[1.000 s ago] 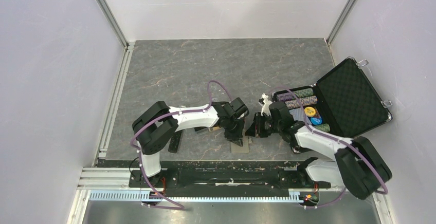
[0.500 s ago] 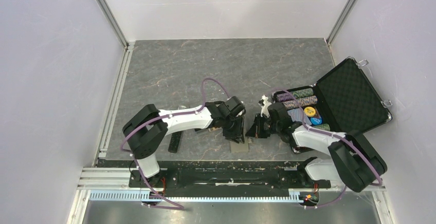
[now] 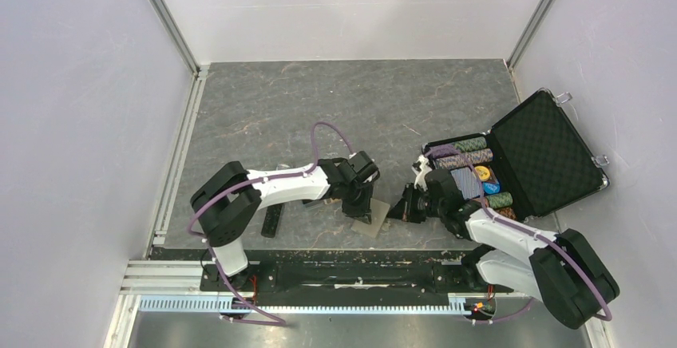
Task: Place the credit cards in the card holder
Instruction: Close the card holder at the corner of the board.
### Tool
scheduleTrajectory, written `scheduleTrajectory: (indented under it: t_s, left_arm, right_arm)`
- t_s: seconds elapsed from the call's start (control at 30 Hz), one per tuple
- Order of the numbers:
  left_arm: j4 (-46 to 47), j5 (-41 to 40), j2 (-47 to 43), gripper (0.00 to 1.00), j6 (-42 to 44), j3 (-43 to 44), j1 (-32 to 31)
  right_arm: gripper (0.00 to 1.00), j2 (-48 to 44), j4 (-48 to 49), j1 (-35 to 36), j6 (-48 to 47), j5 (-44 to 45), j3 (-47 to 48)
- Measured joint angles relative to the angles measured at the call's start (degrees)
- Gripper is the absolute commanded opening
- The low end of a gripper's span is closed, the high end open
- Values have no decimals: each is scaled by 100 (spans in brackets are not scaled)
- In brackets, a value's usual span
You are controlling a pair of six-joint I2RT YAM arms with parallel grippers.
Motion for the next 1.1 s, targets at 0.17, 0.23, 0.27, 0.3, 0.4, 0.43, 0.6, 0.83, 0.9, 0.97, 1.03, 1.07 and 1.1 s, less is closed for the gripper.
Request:
scheduleTrajectory:
  t_s: [0.17, 0.23, 0.27, 0.3, 0.4, 0.43, 0.6, 0.83, 0.9, 0.97, 1.03, 1.07, 1.1]
  left_arm:
    - [-166, 28, 297, 2, 68, 35, 0]
    - [-258, 28, 352, 2, 109, 149, -7]
    - [-295, 24, 380, 2, 146, 188, -15]
    - [-321, 24, 404, 2, 173, 219, -17]
    - [-376, 33, 433, 5, 225, 267, -20]
    - [-374, 35, 433, 7, 232, 267, -22]
    - [-278, 72, 404, 27, 245, 234, -24]
    - [514, 216, -81, 47, 190, -284, -28]
    - [758, 245, -205, 47, 162, -391, -28]
    - [964, 334, -240, 47, 131, -409, -28]
    - [1132, 378, -240, 47, 74, -407, -28]
    - [1196, 387, -240, 47, 57, -407, -28]
    - [1237, 400, -240, 47, 48, -407, -28]
  right_arm:
    - [2, -7, -116, -4, -306, 0, 535]
    - [2, 4, -103, -15, -431, -4, 734]
    - [2, 17, -85, -24, -492, -7, 811]
    - [2, 37, -70, -24, -533, -9, 852]
    - [1, 219, -28, -24, -634, -24, 890]
    - [1, 319, -24, -24, -649, -24, 890]
    - [0, 922, 313, -28, -686, -92, 774]
    - [0, 1335, 754, -55, -643, -256, 597]
    - [0, 1335, 802, -55, -643, -258, 568]
    - [0, 1333, 822, -55, -643, -260, 555]
    - [0, 1333, 822, -55, -643, -260, 555]
    - [0, 1333, 822, -55, -645, -260, 555]
    - [0, 1333, 820, -55, -645, -260, 555]
